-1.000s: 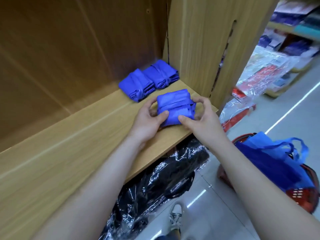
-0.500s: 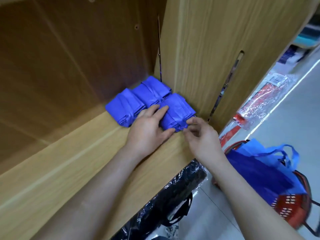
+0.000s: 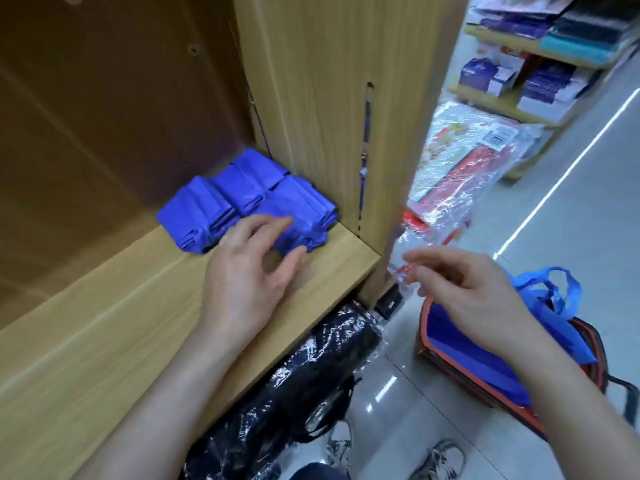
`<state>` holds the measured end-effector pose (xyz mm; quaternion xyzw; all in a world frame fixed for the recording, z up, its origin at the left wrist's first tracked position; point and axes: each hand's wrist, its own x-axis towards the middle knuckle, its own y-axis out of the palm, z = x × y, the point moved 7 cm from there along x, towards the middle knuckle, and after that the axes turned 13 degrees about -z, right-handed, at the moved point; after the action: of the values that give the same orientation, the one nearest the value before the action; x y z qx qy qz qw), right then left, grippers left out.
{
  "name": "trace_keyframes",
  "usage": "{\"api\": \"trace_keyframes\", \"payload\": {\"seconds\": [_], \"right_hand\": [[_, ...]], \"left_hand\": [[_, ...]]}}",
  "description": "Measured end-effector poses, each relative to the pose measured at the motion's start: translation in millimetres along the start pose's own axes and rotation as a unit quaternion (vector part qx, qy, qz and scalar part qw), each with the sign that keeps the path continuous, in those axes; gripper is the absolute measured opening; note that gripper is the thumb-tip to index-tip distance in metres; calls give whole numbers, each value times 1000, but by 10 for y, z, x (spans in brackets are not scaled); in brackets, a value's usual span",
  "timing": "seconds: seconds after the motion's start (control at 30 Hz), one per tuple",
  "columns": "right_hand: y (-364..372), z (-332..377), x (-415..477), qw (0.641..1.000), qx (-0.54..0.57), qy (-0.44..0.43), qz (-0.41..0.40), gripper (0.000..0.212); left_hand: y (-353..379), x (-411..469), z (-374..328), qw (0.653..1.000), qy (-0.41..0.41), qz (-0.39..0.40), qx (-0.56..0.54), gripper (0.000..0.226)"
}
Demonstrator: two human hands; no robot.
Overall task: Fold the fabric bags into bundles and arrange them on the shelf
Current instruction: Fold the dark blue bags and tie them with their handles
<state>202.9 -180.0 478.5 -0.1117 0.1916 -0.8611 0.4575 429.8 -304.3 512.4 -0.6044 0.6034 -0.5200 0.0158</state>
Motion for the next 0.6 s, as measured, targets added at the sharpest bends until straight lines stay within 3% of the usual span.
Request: {"api": "trace_keyframes", "payload": {"seconds": [0.07, 0.13, 0.3, 0.43, 0.6], "right_hand": [[-355, -237, -23, 1000, -14, 13, -16, 23], [-725, -545, -45, 998, -44, 28, -33, 27], [-1676, -1489, -194, 986, -116, 83, -88, 32], [-2362, -2284, -420, 964, -158, 154, -147, 20], [-2872, -3131, -694, 935, -189, 236, -188, 21]], "left_hand": [[-80, -149, -343, 998, 27, -32, -48, 19], [23, -357, -761, 995, 31, -7, -98, 18], [1007, -964, -1697, 974, 57, 166, -142, 18], [1983, -1375, -1991, 953, 20, 269, -136, 24], [2986, -1731, -2201, 922, 20, 368, -117, 25]]}}
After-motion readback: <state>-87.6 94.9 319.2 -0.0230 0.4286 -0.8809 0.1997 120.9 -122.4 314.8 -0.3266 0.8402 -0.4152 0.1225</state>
